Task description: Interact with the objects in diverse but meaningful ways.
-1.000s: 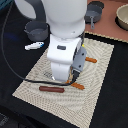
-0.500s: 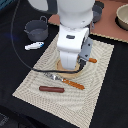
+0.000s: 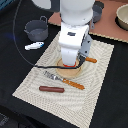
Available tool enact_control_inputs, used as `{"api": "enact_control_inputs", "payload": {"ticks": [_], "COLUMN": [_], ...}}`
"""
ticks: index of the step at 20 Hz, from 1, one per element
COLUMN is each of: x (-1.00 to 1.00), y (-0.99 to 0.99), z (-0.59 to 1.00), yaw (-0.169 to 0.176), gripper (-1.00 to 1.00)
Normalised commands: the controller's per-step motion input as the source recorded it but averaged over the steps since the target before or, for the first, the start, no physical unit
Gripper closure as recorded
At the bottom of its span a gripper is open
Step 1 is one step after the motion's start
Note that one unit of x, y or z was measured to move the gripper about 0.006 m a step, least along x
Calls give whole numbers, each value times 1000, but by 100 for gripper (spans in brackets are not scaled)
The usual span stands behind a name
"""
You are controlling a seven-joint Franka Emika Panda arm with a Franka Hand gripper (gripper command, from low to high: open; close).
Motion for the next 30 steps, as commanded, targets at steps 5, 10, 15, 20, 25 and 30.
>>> {"api": "enact_control_inputs", "payload": {"ticks": [5, 10, 15, 20, 25, 30], "x": [-157, -160, -151, -83, -78, -53], "y": [290, 307, 249, 157, 126, 97], "z": [-218, -247, -230, -119, -102, -122], "yaw": [6, 11, 6, 2, 1, 0], "gripper": [-100, -100, -100, -100, -100, -100]}}
